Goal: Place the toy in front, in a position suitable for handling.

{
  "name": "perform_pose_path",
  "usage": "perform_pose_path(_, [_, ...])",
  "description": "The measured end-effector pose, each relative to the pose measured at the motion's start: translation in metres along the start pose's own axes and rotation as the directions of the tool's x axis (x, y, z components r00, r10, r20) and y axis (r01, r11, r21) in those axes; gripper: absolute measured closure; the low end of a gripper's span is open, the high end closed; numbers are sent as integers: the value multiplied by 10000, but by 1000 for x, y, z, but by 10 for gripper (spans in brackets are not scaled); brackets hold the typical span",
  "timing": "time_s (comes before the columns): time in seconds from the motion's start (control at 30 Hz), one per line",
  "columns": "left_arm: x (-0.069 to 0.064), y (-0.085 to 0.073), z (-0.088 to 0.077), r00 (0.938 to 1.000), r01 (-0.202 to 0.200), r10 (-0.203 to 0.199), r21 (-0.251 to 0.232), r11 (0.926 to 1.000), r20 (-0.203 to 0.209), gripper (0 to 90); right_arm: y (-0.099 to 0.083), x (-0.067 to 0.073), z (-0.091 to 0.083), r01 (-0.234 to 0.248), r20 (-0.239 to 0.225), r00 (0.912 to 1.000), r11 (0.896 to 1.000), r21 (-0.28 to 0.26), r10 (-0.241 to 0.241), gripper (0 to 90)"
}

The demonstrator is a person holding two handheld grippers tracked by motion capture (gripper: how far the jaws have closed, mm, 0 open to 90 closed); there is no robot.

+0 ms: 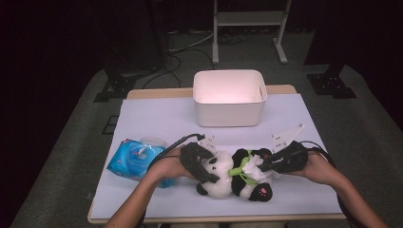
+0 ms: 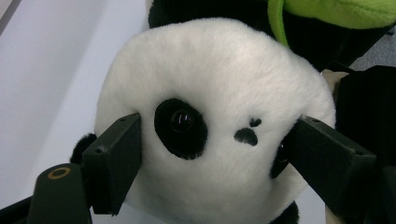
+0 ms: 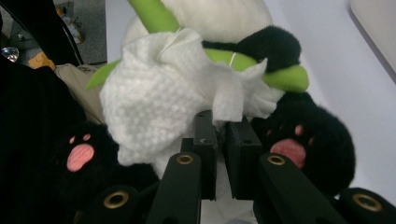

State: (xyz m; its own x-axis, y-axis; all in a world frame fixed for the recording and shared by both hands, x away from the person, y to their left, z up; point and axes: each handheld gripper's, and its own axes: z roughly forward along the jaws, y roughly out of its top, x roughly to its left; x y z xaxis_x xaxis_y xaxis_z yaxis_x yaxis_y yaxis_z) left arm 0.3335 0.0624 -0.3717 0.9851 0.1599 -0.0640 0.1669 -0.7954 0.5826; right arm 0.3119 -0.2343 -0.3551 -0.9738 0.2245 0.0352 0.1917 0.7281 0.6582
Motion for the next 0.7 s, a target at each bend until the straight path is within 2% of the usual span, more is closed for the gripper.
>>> perform_pose_path(0.1, [0, -1, -1, 10000, 45, -45, -107, 9999, -11, 192, -9, 0, 0, -172, 9, 9999, 9999, 12, 172, 826])
perform_pose_path(0.33, [-1, -2, -3, 10000, -9, 10, 19, 10000, -59, 169, -24, 2, 1, -473, -50, 9989, 9987, -212, 472, 826])
perform_pose_path(0.57, [-1, -2, -2, 10000, -30, 30, 64, 10000, -56, 163, -19, 8, -2, -260, -44, 9997, 9994, -220, 259, 796])
perform_pose_path(0.7, [-1, -2, -2, 10000, 1, -1, 67, 10000, -53, 163, -13, 12, -2, -108, -224, 9997, 9999, -105, 105, 736])
